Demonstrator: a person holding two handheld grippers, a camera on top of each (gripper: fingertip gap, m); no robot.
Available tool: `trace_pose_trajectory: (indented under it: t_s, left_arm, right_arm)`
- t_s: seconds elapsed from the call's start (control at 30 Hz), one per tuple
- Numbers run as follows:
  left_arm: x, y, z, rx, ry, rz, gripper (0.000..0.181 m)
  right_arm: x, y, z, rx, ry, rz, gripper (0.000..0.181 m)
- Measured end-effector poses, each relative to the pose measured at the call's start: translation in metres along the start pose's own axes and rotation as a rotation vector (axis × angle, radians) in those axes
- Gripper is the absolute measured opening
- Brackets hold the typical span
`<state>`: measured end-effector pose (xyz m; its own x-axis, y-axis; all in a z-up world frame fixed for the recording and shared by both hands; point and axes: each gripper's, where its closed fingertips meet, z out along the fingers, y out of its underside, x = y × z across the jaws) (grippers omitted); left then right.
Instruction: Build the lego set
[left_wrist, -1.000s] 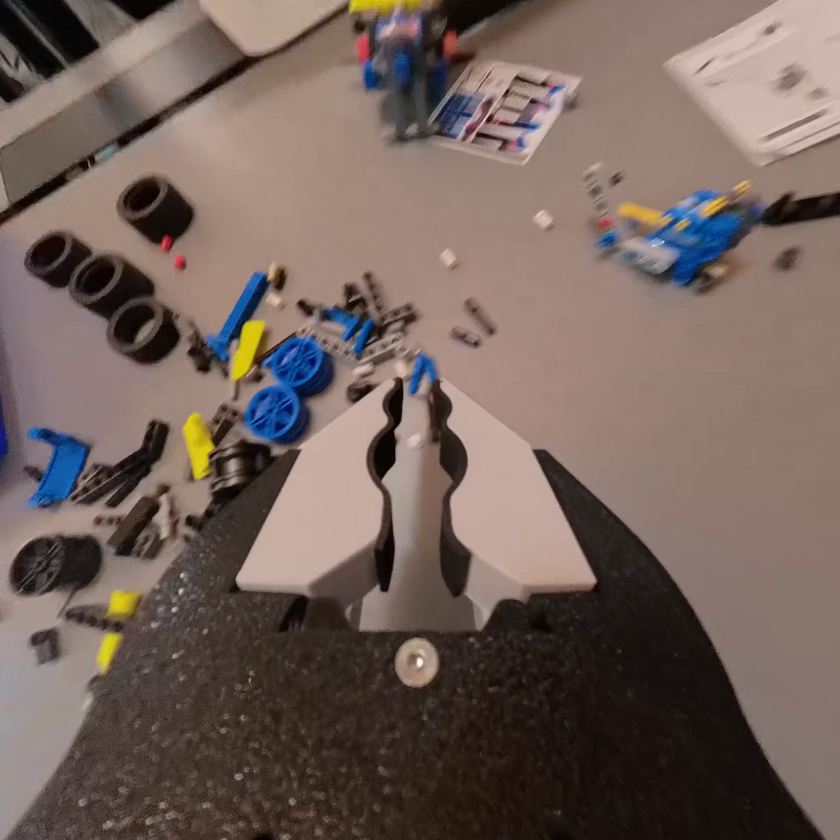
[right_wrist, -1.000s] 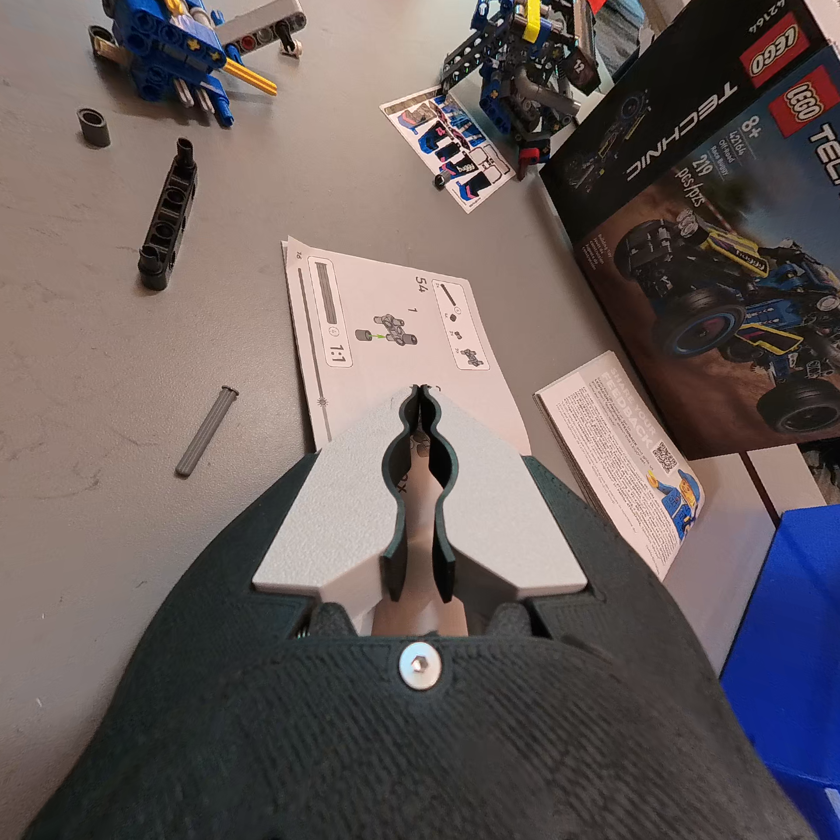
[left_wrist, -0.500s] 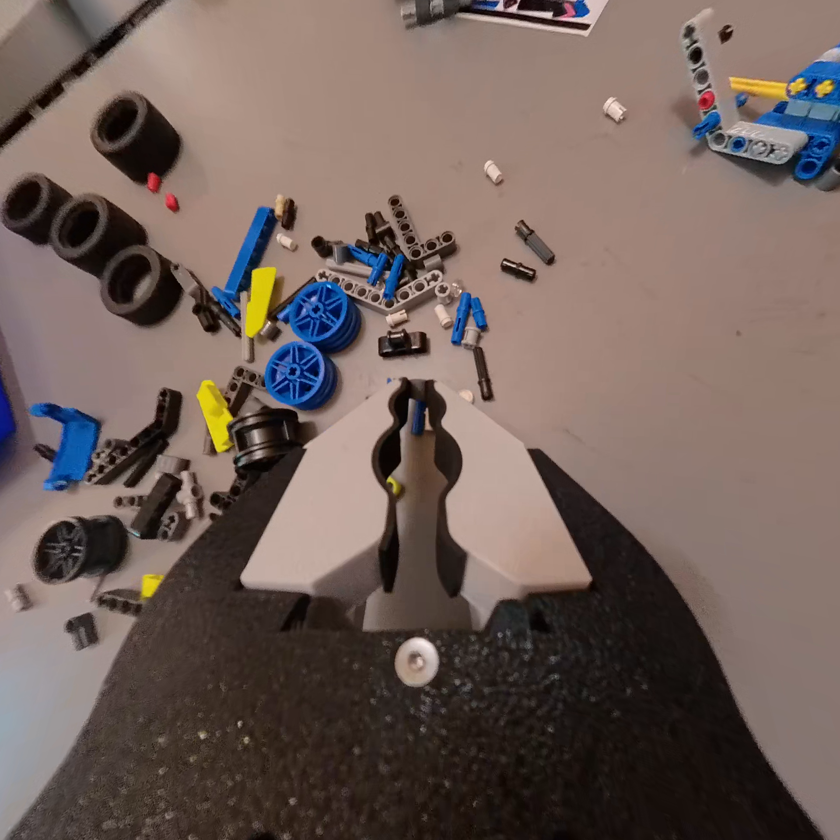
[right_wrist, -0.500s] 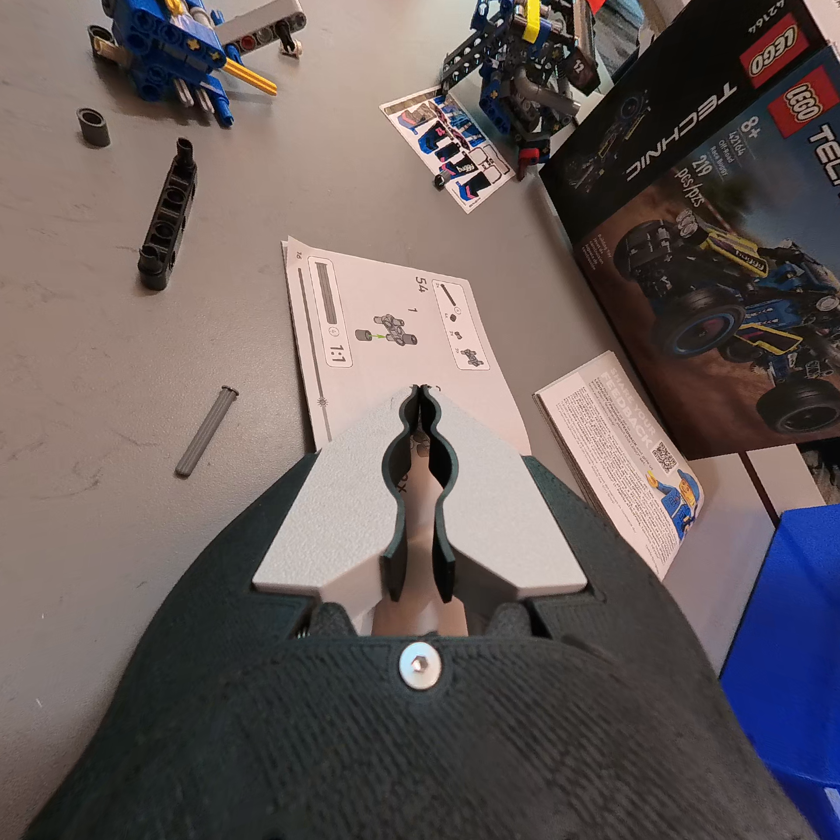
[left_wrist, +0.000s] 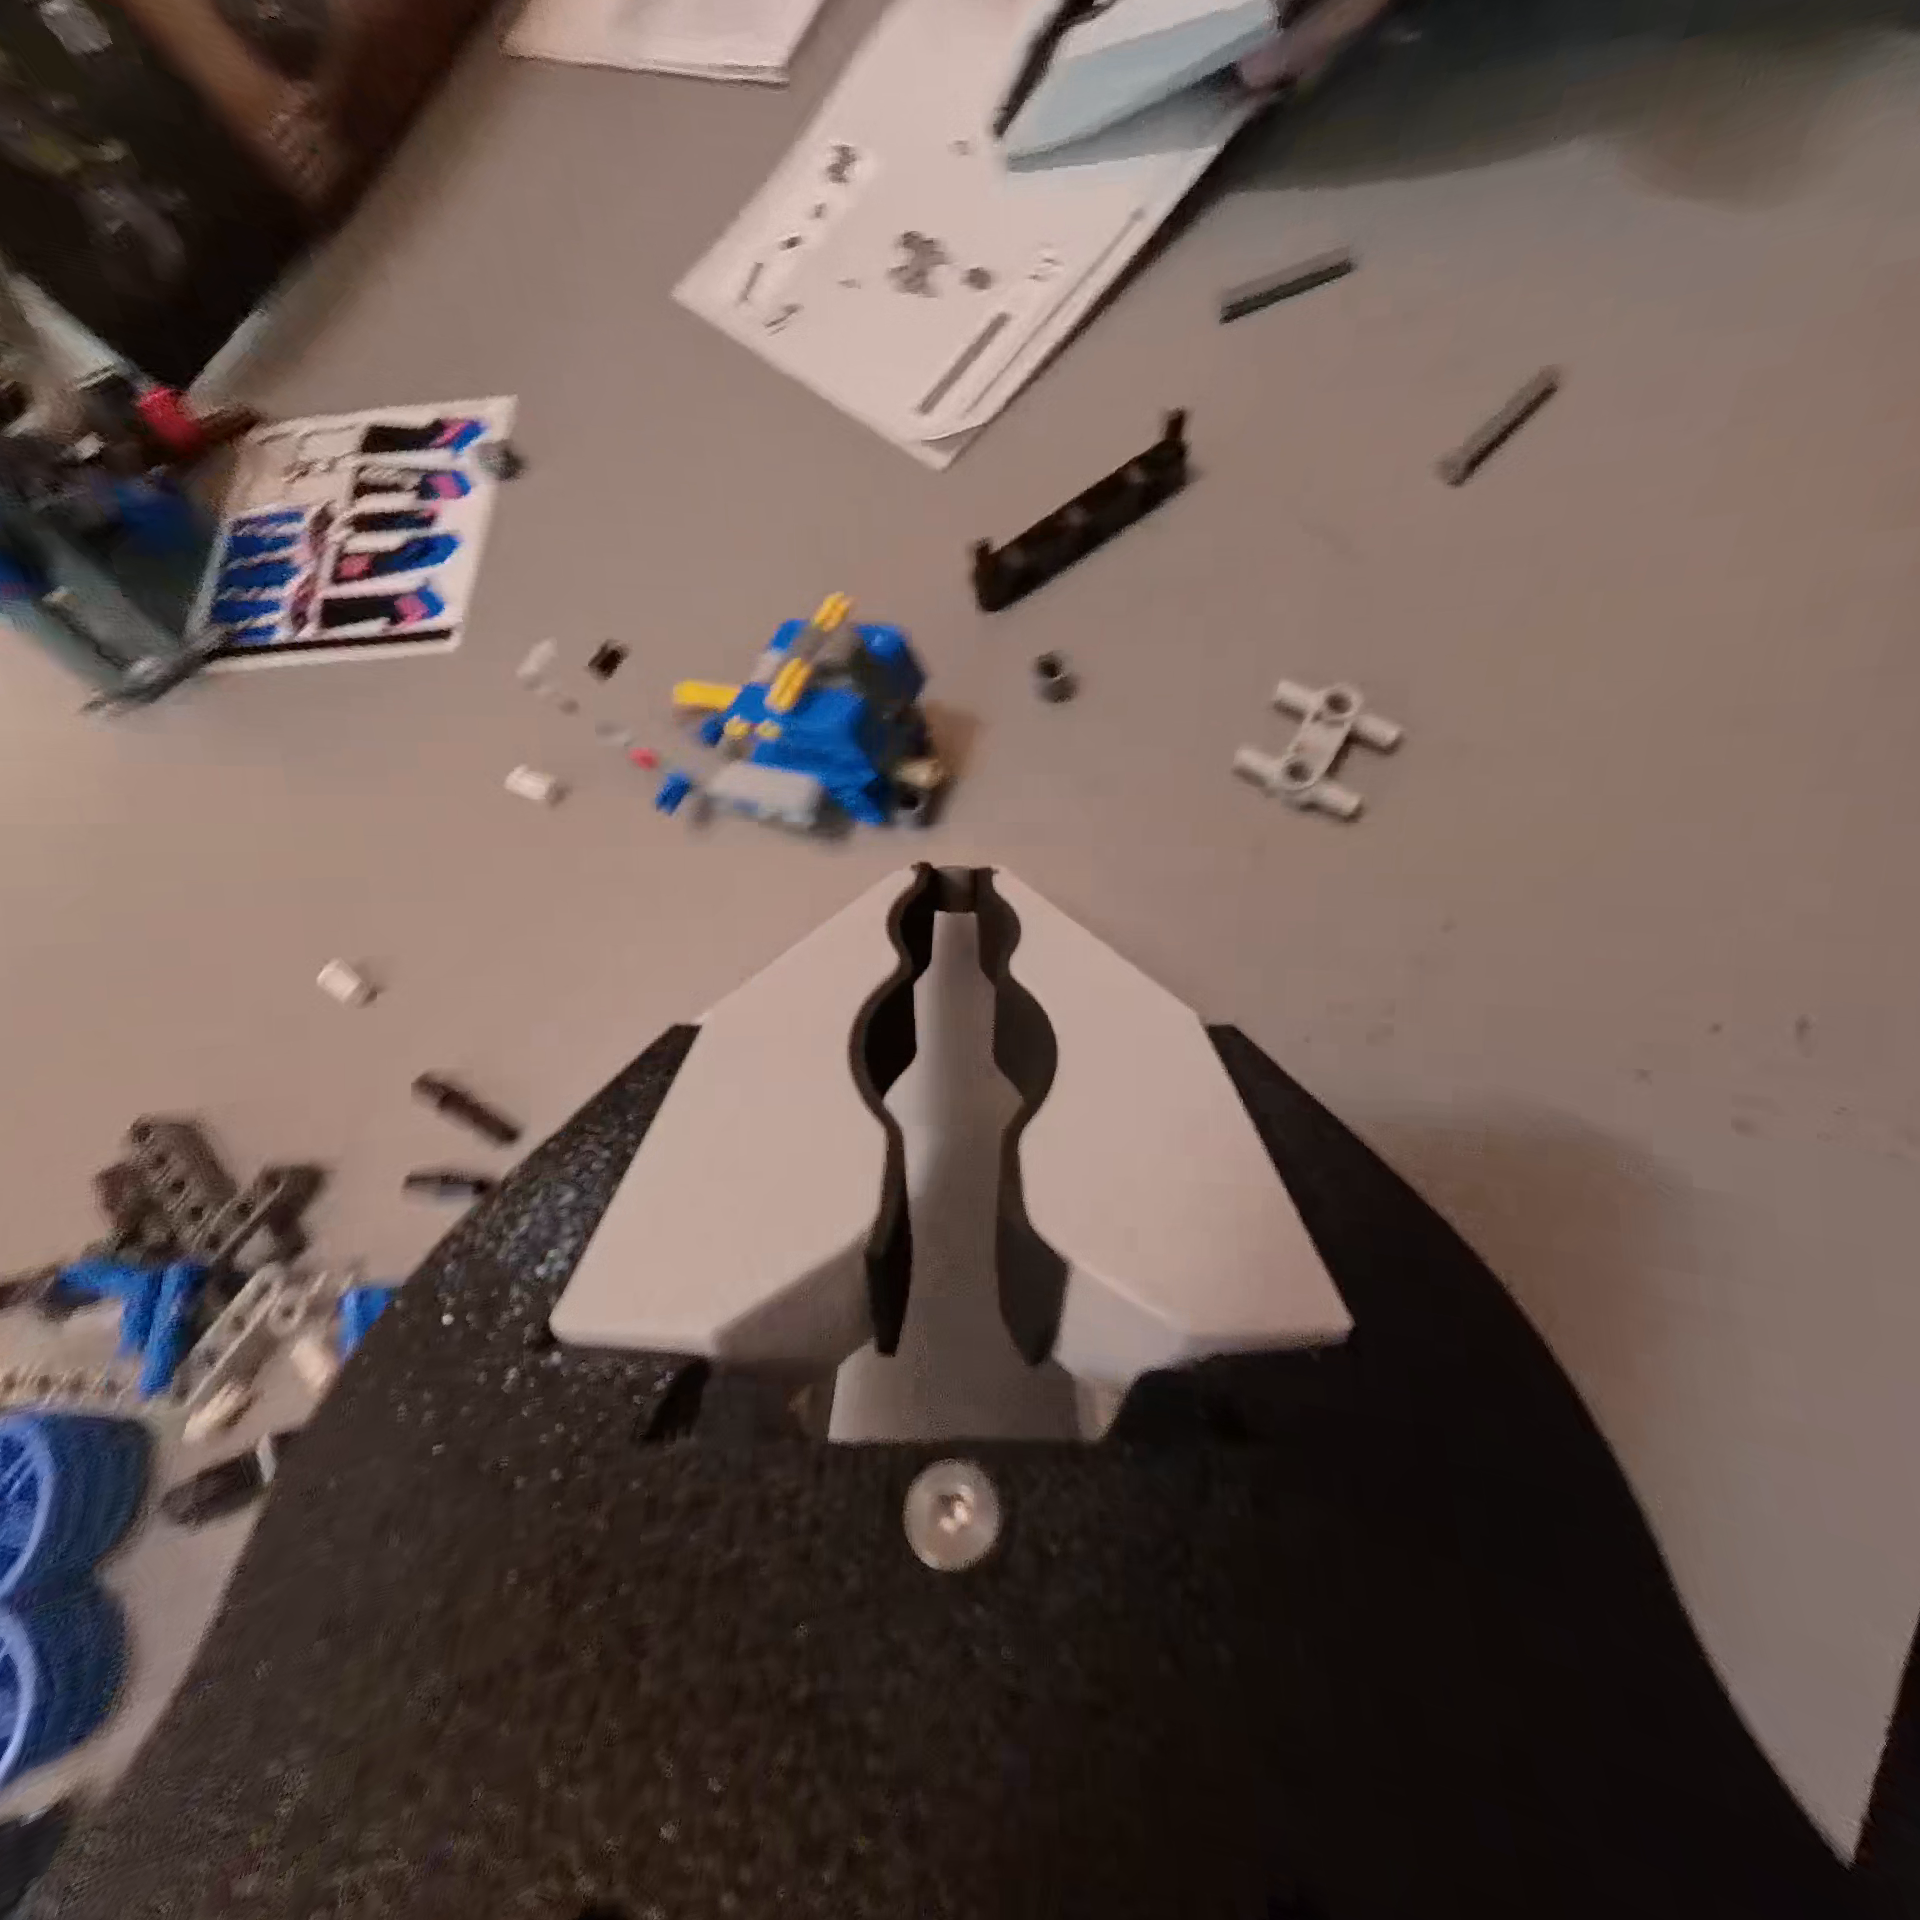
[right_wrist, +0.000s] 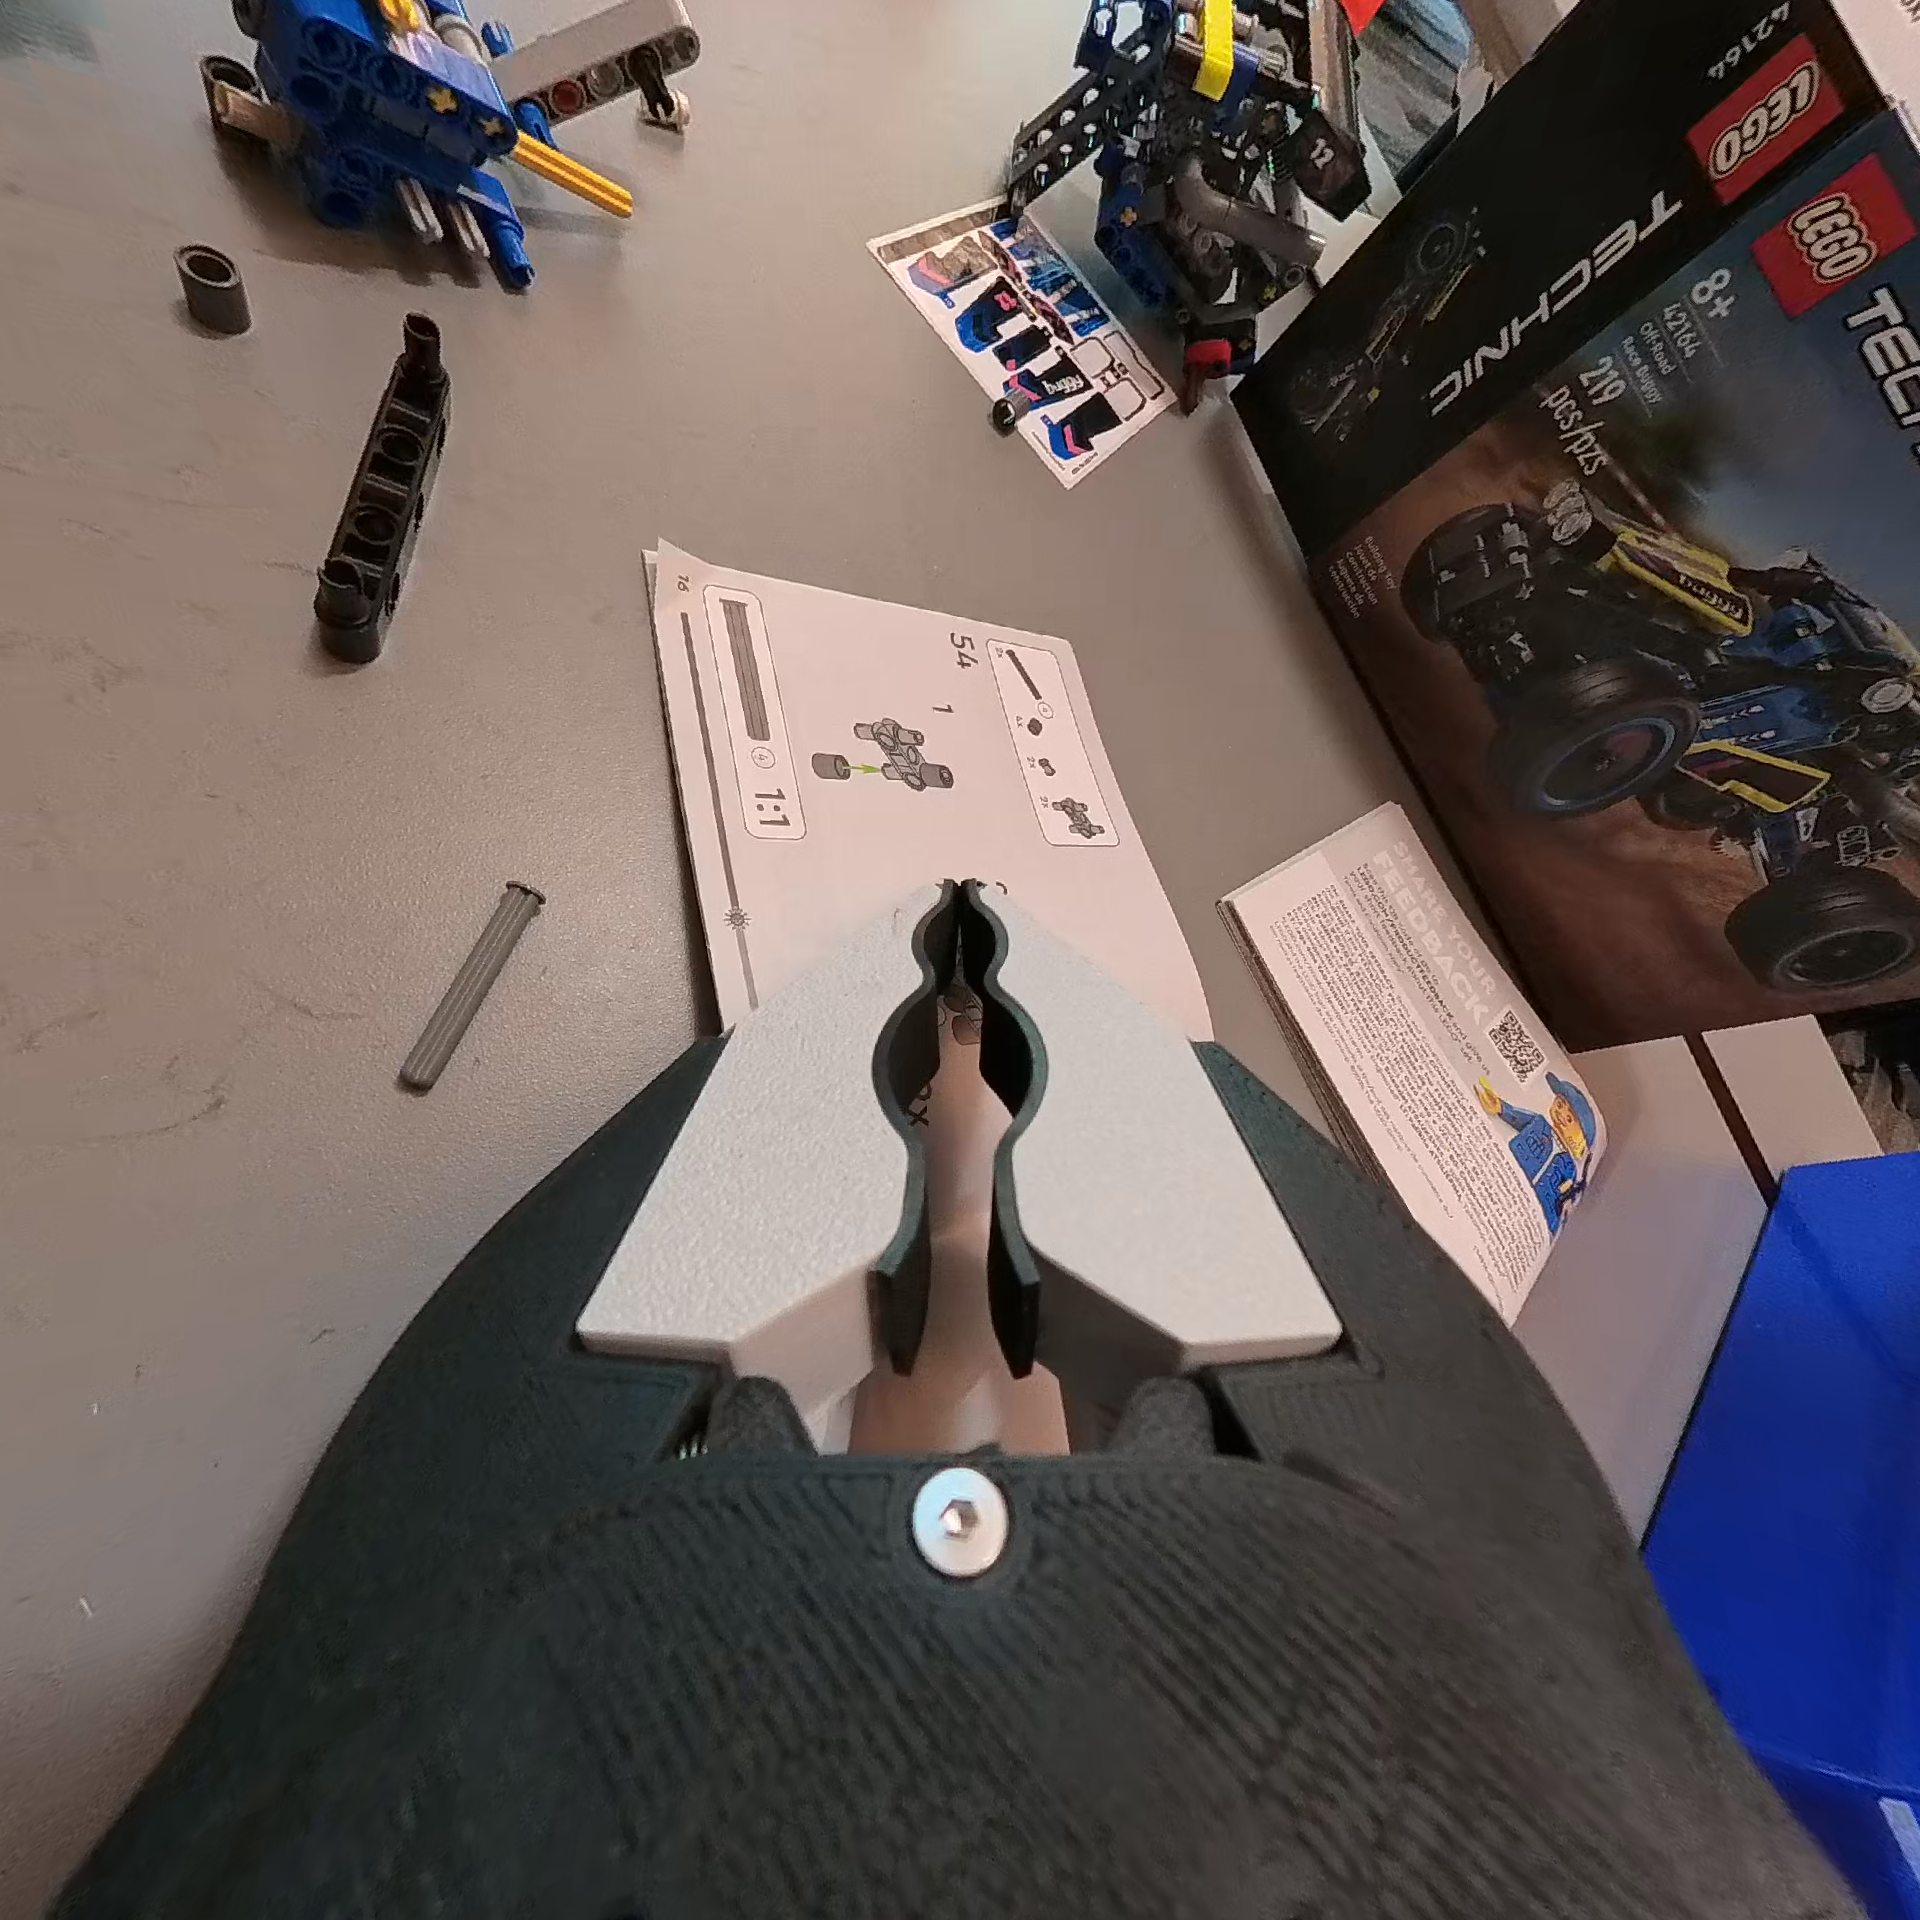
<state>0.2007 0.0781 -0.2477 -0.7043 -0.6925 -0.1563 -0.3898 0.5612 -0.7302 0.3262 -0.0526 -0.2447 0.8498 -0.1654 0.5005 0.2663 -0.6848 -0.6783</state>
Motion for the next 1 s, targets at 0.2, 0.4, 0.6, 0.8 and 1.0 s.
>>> trace_pose_trajectory:
  t_s: [0.2,0.4,0.6,0.8,1.0]
  left_arm:
    - [-0.003,-0.001,0.013,-0.041,-0.03,-0.061,0.013]
    - [-0.008,-0.006,-0.006,0.028,-0.035,-0.086,0.015]
    - [-0.068,0.011,-0.05,0.054,-0.223,-0.155,0.01]
    - [-0.159,0.055,-0.108,-0.014,-0.471,-0.274,0.007]
    - [-0.198,0.1,-0.098,-0.211,-0.36,-0.33,0.008]
  right_arm:
    - [0.0,0.0,0.0,0.0,-0.001,0.001,0.0]
    - [0.0,0.0,0.0,0.0,-0.001,0.0,0.0]
    - [0.0,0.0,0.0,0.0,0.0,0.0,0.0]
    - [0.0,0.0,0.0,0.0,0.0,0.0,0.0]
    - [0.0,0.0,0.0,0.0,0.001,-0.001,0.0]
